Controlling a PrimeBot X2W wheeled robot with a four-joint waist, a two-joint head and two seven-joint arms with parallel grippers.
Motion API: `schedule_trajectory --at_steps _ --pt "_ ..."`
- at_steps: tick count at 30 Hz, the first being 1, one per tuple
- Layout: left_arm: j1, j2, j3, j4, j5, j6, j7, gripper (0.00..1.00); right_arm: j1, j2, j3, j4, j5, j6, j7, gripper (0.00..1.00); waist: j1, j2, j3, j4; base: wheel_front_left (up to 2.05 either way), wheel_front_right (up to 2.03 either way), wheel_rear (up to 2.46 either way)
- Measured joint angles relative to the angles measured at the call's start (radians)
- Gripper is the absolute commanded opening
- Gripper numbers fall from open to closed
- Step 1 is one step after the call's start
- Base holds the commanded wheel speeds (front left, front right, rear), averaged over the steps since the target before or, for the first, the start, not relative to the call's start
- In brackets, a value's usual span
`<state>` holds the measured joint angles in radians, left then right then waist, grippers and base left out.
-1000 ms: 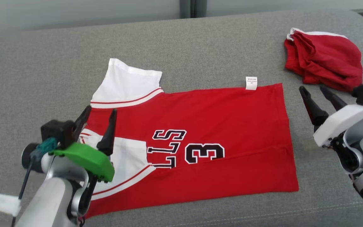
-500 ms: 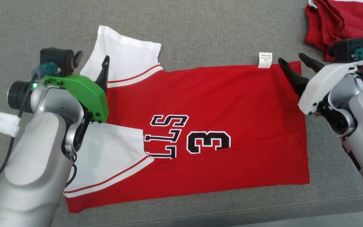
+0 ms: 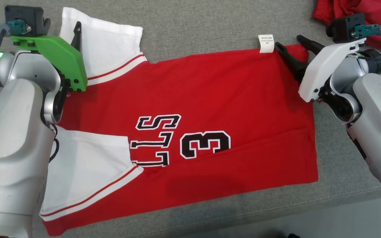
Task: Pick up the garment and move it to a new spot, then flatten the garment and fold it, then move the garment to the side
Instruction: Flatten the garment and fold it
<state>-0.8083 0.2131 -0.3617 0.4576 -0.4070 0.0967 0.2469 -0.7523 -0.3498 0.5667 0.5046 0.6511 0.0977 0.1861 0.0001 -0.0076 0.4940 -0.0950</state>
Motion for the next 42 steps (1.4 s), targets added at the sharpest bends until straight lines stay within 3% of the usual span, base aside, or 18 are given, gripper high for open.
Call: schedule_trajectory --at_steps 14,15,16,17,22,24,25,42 --pt "-0.104 0.004 0.006 0.127 0.016 0.0 -0.023 1.0 -0.081 0.03 0.027 0.063 -0.003 0.016 -0.001 1.0 0.0 0.0 0.06 -0.058 0.0 0.0 0.0" --pt "-0.107 0.002 0.006 0.137 0.016 0.0 -0.026 0.89 -0.085 0.031 0.028 0.068 -0.003 0.016 -0.001 1.0 0.0 0.0 0.062 -0.059 0.0 0.0 0.0" --pt "-0.11 0.0 0.006 0.146 0.016 0.0 -0.028 0.62 -0.087 0.032 0.03 0.073 -0.003 0.016 -0.001 1.0 0.0 0.0 0.063 -0.059 0.0 0.0 0.0" --pt "-0.112 -0.001 0.006 0.153 0.016 0.0 -0.028 0.45 -0.09 0.033 0.033 0.077 -0.003 0.016 -0.001 1.0 0.0 0.0 0.063 -0.059 0.0 0.0 0.0" --pt "-0.125 -0.006 0.008 0.183 0.014 -0.001 -0.046 0.23 -0.102 0.038 0.037 0.099 -0.002 0.017 -0.001 1.0 -0.0001 0.0 0.065 -0.056 0.0 0.0 0.0" --pt "-0.132 -0.009 0.008 0.194 0.014 -0.008 -0.047 0.03 -0.105 0.038 0.04 0.108 0.0 0.019 -0.002 1.0 -0.0001 0.0 0.066 -0.055 0.0 0.0 0.0" --pt "-0.136 -0.01 0.008 0.202 0.014 -0.012 -0.052 0.0 -0.105 0.039 0.043 0.112 0.002 0.024 -0.002 1.0 -0.0001 0.0 0.065 -0.054 0.0 0.0 0.0" --pt "-0.167 -0.043 0.009 0.277 -0.017 -0.073 -0.106 0.0 -0.093 0.04 0.129 0.093 0.019 0.025 -0.06 1.0 -0.0001 0.0 0.037 -0.027 0.0 0.0 0.0"
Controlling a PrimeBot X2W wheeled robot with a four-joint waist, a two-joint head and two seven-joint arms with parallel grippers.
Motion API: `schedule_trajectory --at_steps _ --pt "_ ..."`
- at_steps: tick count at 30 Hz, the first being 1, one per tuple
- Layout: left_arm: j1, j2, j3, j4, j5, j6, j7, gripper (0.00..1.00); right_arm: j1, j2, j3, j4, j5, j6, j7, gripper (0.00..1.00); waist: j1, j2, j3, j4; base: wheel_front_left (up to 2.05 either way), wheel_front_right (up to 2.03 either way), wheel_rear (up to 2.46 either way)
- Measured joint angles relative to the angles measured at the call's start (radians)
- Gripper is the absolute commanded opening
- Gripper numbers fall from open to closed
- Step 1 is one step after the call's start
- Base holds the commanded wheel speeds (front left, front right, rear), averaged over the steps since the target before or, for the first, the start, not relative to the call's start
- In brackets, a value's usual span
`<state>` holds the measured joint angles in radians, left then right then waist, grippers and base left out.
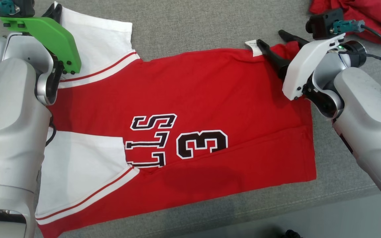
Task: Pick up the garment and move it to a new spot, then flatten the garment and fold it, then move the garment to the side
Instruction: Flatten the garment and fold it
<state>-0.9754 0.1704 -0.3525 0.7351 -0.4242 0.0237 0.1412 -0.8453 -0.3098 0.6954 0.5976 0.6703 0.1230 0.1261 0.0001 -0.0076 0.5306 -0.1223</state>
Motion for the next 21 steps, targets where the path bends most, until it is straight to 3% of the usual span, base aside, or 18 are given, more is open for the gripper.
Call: schedule_trajectory --at_steps 9,21 --pt "0.0 0.001 0.019 0.034 -0.013 -0.012 -0.015 0.0 0.036 -0.015 0.055 -0.038 0.018 0.0 -0.02 1.0 0.0 0.0 -0.014 -0.005 0.0 0.0 0.0" --pt "-0.007 0.002 0.029 0.068 -0.023 -0.015 -0.041 0.0 0.04 -0.066 0.041 -0.062 0.027 0.001 -0.081 1.0 0.0 0.0 -0.021 -0.015 0.0 0.0 0.0"
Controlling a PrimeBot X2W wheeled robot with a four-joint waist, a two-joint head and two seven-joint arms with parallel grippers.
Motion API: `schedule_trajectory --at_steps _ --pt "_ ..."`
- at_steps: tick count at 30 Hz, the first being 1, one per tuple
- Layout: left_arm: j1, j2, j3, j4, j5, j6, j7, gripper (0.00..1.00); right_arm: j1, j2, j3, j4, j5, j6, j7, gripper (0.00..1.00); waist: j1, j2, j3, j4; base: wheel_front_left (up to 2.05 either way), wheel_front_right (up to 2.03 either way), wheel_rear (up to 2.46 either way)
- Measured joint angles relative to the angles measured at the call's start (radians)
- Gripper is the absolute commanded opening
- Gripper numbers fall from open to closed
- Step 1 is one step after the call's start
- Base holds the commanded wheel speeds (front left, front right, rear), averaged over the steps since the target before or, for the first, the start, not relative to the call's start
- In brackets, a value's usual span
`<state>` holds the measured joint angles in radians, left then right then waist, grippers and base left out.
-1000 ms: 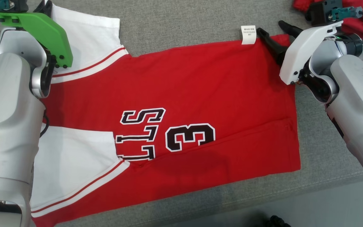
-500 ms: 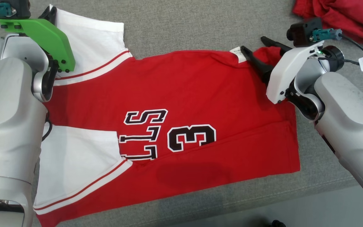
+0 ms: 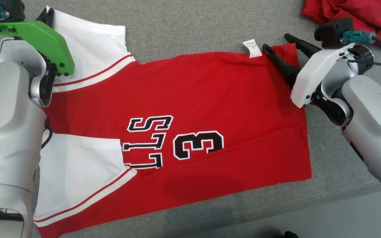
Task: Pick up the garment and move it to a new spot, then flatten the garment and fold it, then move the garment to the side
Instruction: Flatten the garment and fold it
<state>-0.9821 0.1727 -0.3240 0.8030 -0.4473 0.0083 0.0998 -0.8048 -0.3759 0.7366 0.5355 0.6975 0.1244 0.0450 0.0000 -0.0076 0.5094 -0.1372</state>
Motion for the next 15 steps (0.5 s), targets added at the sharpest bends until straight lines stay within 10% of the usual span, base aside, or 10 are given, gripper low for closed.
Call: schedule_trajectory --at_steps 9,15 --pt "-0.014 0.001 0.002 0.025 -0.007 -0.009 -0.006 0.0 0.041 -0.005 0.026 -0.009 0.035 0.0 0.0 1.0 0.0 0.0 -0.003 -0.003 0.0 0.0 0.0" --pt "-0.023 0.001 0.004 0.032 -0.009 -0.016 -0.013 0.0 0.041 -0.015 0.027 -0.007 0.041 0.0 0.0 0.0 0.0 0.0 -0.002 -0.002 0.0 0.0 0.0"
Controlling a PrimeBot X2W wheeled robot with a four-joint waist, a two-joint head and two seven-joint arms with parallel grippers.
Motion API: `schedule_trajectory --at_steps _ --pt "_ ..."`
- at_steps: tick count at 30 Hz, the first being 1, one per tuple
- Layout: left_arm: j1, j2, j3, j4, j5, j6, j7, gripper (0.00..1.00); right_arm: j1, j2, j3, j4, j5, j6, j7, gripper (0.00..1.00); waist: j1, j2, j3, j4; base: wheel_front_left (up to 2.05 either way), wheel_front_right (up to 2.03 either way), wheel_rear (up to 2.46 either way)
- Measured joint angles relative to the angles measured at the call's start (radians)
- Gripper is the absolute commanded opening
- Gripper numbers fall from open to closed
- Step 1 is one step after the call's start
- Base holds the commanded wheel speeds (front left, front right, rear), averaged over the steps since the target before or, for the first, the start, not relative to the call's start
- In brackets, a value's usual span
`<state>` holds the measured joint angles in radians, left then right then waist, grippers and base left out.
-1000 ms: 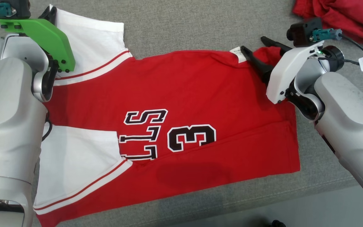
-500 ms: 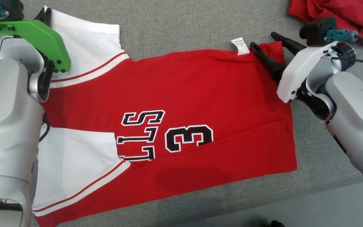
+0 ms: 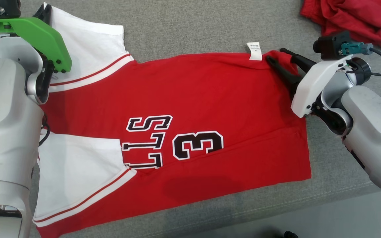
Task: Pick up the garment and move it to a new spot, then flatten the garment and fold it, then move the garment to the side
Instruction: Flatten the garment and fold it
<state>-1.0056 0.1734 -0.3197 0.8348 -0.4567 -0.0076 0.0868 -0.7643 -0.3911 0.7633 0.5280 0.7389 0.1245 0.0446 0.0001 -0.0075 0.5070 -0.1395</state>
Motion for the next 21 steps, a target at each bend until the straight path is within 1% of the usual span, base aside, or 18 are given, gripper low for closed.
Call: schedule_trajectory --at_steps 3,11,15,18,21 --pt "0.0 0.0 0.003 0.004 -0.006 -0.002 -0.01 0.0 0.0 -0.014 0.001 0.001 0.0 0.0 -0.002 0.0 0.0 0.0 -0.002 0.002 0.0 0.0 0.0" --pt "0.0 -0.005 0.03 0.013 -0.034 -0.012 -0.052 0.0 0.002 -0.022 -0.023 -0.004 0.003 0.0 -0.072 0.0 0.0 0.0 -0.025 0.011 0.0 0.0 0.0" --pt "0.0 -0.039 0.046 -0.004 -0.06 -0.021 -0.087 0.0 0.032 -0.026 -0.041 -0.018 0.013 0.0 -0.115 0.0 0.0 0.0 -0.041 0.022 0.0 0.0 0.0" --pt "0.006 -0.068 0.058 -0.025 -0.085 -0.038 -0.126 0.0 0.063 -0.029 -0.051 -0.028 0.02 0.0 -0.153 0.0 0.0 0.0 -0.056 0.032 0.0 0.0 0.0" --pt "0.043 -0.072 0.071 -0.055 -0.096 -0.051 -0.186 0.0 0.094 -0.028 -0.053 -0.039 0.02 0.0 -0.198 0.0 0.0 0.0 -0.076 0.041 0.0 0.0 0.0"
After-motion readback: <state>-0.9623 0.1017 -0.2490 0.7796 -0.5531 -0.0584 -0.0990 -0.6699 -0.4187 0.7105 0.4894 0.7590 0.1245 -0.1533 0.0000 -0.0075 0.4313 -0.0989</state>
